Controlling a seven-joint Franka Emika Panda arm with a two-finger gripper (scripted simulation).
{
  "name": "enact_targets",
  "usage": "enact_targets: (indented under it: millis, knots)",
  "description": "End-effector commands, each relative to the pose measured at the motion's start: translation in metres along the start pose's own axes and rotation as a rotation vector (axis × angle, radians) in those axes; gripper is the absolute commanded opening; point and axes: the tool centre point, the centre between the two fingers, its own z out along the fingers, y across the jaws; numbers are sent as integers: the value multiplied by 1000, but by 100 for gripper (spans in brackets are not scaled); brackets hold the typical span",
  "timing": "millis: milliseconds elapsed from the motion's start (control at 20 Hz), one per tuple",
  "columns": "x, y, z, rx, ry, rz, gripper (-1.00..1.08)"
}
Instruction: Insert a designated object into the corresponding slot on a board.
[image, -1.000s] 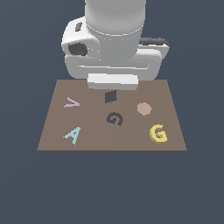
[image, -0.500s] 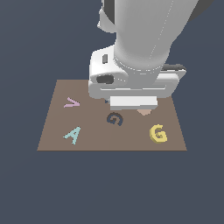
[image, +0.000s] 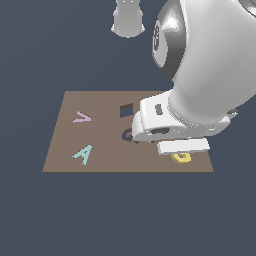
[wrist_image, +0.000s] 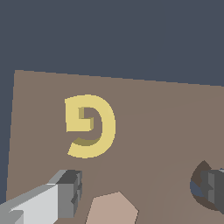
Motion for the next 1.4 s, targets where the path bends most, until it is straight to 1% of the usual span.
enact_targets:
  millis: [0,250,500,1000,1350]
  knots:
    - [10,-12,8,1,5,-12,100]
    - [24,-28,19,2,10,-28,100]
    - [31,-37,25,2,12,-38,100]
    - [33,-40,26,3,13,-40,100]
    - [33,-40,44,3,13,-40,100]
